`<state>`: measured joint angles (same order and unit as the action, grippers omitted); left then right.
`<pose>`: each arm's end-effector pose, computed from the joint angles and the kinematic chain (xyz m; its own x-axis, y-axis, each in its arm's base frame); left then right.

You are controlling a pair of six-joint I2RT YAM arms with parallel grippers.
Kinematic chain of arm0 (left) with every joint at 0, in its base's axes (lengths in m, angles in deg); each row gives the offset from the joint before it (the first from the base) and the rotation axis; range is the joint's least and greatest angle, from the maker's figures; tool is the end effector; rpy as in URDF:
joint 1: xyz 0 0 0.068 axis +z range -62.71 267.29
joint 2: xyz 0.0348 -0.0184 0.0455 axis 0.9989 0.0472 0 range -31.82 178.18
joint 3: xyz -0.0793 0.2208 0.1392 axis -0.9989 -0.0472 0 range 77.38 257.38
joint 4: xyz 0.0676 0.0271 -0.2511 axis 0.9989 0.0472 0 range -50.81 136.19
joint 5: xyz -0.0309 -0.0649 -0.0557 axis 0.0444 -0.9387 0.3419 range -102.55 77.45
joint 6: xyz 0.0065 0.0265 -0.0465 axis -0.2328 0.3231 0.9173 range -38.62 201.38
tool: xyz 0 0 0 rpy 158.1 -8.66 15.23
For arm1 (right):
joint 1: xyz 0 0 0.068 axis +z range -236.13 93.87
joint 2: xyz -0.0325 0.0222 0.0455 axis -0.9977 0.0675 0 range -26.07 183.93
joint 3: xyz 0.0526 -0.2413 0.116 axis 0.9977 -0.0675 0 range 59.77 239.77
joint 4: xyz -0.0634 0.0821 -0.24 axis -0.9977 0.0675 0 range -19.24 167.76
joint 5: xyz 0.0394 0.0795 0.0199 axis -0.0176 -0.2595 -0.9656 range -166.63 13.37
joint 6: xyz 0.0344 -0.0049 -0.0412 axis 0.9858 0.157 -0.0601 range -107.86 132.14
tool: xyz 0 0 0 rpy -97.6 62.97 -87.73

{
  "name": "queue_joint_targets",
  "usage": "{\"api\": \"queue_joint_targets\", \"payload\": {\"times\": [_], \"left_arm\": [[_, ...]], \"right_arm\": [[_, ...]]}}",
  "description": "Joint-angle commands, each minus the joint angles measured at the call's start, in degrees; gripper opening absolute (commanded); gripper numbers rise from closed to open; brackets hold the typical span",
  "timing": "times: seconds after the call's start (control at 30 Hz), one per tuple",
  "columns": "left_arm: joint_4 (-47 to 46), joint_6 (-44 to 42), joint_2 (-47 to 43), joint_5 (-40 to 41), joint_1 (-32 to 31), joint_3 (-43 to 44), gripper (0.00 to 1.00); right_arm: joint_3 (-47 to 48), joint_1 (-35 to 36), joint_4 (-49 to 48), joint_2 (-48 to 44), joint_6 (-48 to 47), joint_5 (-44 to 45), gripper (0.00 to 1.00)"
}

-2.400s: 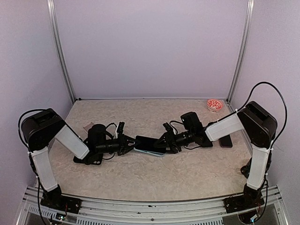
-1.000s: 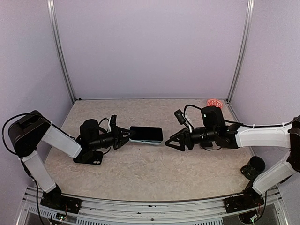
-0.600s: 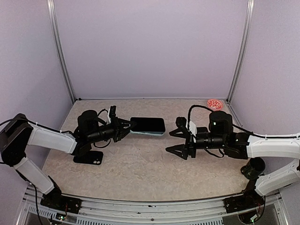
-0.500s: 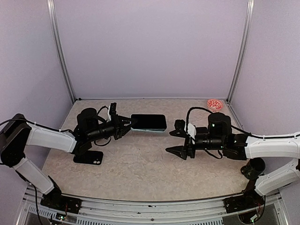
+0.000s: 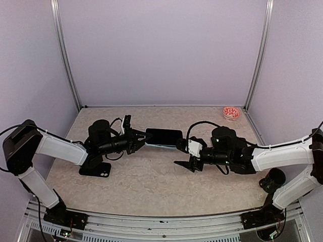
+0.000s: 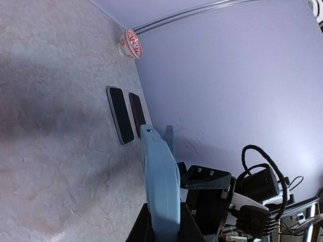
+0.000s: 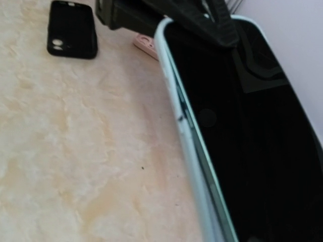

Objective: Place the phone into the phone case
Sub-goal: Press the phone onto the phone case.

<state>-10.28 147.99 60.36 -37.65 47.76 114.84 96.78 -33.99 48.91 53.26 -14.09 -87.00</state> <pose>0.2421 -0.2194 0.2023 -0.8561 -0.3712 -0.3596 0.2933 0.2240 -0.9294 0.1758 0.2367 0.2144 0.1965 -0.4556 -0.8682 -0.8843 0.3002 -0.3577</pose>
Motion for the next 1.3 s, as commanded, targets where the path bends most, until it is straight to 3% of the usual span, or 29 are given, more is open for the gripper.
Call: {"api": "queue_joint_targets", "payload": {"times": [0.0,0.43,1.27], "left_arm": [[-6.9,0.1,-0.1,-0.8,-0.5,2.4,0.00],[-7.0,0.4,0.0,-0.3,-0.4,2.3,0.00],[-5.8,0.5,-1.5,-0.1,-0.3,2.5,0.00]], "right_arm": [[2.0,1.0,-0.9,1.4,-2.5,1.6,0.72],[0.9,2.2,-1.8,0.3,-1.1,-1.9,0.72],[1.1,2.3,-1.8,4.5,-1.8,4.2,0.72]]}}
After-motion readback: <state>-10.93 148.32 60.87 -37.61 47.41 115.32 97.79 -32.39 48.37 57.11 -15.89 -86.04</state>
